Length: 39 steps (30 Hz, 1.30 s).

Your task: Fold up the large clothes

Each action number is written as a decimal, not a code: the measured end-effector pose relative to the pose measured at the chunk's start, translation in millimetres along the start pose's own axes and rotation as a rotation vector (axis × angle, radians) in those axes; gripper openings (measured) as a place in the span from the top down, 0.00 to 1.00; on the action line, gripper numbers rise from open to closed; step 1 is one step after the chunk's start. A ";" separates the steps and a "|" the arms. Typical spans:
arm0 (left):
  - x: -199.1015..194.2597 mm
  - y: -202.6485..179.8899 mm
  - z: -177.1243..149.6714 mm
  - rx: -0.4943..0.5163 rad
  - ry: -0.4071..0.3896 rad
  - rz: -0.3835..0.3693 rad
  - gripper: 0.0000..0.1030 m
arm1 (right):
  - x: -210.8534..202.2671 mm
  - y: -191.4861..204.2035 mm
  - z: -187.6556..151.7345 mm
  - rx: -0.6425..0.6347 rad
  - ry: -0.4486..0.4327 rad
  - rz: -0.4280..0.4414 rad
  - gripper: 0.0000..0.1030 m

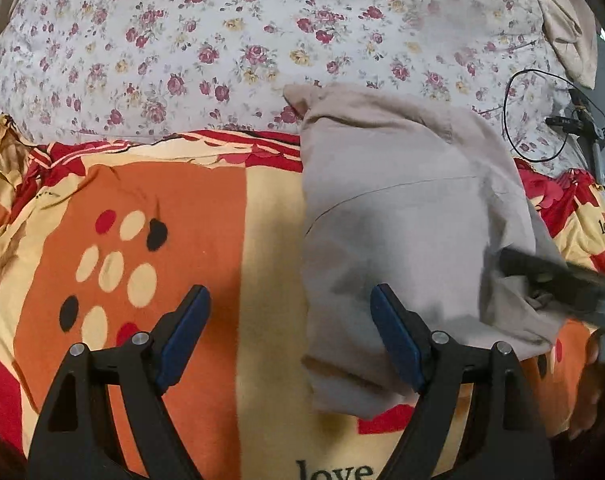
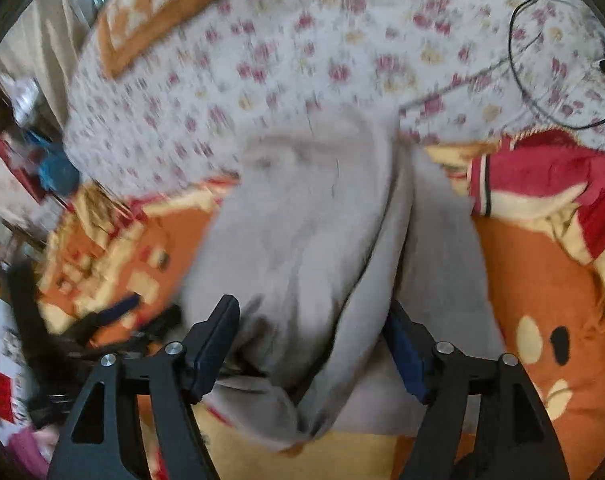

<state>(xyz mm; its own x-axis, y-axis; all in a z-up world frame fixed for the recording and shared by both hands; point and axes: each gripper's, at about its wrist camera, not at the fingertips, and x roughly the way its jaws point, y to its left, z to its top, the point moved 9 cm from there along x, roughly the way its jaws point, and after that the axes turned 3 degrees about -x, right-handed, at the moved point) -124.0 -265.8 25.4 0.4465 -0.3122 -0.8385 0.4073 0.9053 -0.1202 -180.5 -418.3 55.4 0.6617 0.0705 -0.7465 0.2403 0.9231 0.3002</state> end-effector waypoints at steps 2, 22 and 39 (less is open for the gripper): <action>-4.2 -1.5 -3.2 0.015 0.012 -0.010 0.20 | 5.1 -3.9 -4.6 -0.019 0.014 -0.023 0.93; 19.0 -20.8 -5.9 0.021 0.013 -0.009 0.20 | -54.7 -41.4 20.2 0.043 -0.162 -0.147 0.37; 22.1 -35.7 3.1 0.033 0.000 -0.073 0.20 | 17.6 -128.6 72.4 0.094 -0.112 -0.253 1.00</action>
<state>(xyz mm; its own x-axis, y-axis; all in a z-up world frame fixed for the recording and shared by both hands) -126.2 -305.9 12.8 0.4148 -0.3770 -0.8282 0.4648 0.8702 -0.1634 -148.4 -563.1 46.7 0.6452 -0.2050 -0.7360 0.4695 0.8663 0.1703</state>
